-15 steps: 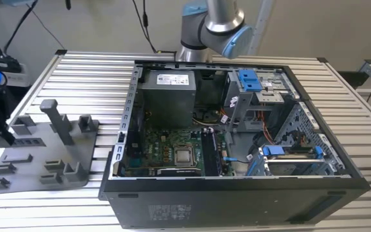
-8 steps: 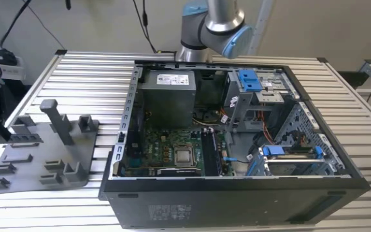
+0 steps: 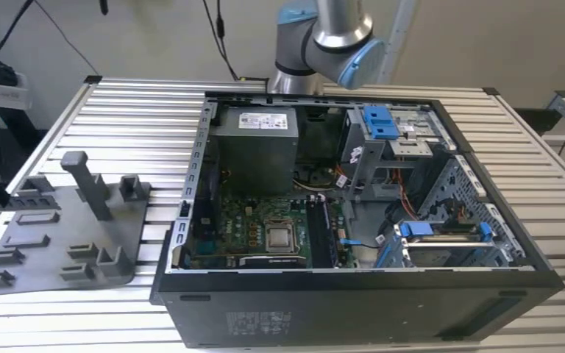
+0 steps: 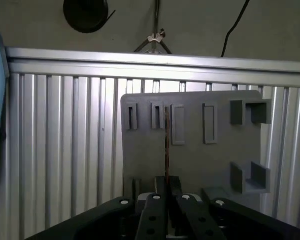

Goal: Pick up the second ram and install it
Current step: 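Pick up the second ram and move it above second insertion slot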

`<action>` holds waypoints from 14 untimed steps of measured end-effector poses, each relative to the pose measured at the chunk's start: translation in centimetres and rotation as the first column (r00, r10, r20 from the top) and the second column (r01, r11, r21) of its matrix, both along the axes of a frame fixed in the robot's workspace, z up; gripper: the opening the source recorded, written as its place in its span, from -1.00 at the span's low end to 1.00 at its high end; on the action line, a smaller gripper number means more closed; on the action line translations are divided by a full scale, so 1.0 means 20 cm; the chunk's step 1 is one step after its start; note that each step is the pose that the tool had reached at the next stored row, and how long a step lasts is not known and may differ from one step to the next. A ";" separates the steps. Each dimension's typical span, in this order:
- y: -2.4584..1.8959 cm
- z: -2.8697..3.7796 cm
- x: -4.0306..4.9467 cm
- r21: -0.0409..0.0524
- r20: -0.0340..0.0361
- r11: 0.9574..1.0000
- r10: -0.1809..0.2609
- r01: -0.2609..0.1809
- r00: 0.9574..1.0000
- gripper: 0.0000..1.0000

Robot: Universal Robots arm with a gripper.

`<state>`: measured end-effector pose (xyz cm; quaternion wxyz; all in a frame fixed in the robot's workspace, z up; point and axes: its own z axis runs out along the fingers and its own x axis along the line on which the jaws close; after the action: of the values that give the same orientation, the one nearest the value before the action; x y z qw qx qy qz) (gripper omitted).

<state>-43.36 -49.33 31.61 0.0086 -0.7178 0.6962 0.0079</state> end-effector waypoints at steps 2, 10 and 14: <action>0.000 0.022 0.000 0.000 0.000 1.000 0.000 0.000 1.000 -0.72; 0.000 0.128 0.000 0.000 0.000 1.000 0.000 0.000 1.000 -0.72; 0.000 0.192 0.000 0.000 0.000 1.000 0.000 0.000 1.000 -0.72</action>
<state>-43.36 -49.34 35.45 0.0086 -0.7178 0.6962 0.0079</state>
